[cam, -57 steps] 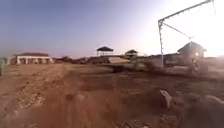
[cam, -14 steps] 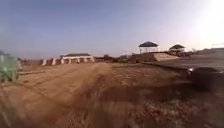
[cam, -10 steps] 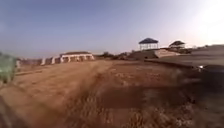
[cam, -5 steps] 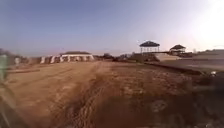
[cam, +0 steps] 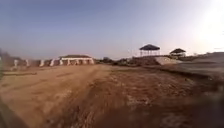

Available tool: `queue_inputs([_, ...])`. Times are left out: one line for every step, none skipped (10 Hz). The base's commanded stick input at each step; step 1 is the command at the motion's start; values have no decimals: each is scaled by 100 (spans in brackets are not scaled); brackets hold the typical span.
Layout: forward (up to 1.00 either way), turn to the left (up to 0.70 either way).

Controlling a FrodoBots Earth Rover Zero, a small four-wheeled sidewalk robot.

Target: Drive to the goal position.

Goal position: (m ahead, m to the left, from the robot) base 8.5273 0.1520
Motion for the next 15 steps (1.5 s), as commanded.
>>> queue_inputs([70, 0])
queue_inputs([70, 0])
queue_inputs([70, 0])
queue_inputs([70, 0])
queue_inputs([70, 0])
queue_inputs([70, 0])
queue_inputs([70, 0])
queue_inputs([70, 0])
queue_inputs([70, 0])
queue_inputs([70, 0])
queue_inputs([70, 0])
queue_inputs([70, 0])
queue_inputs([70, 0])
queue_inputs([70, 0])
queue_inputs([70, 0])
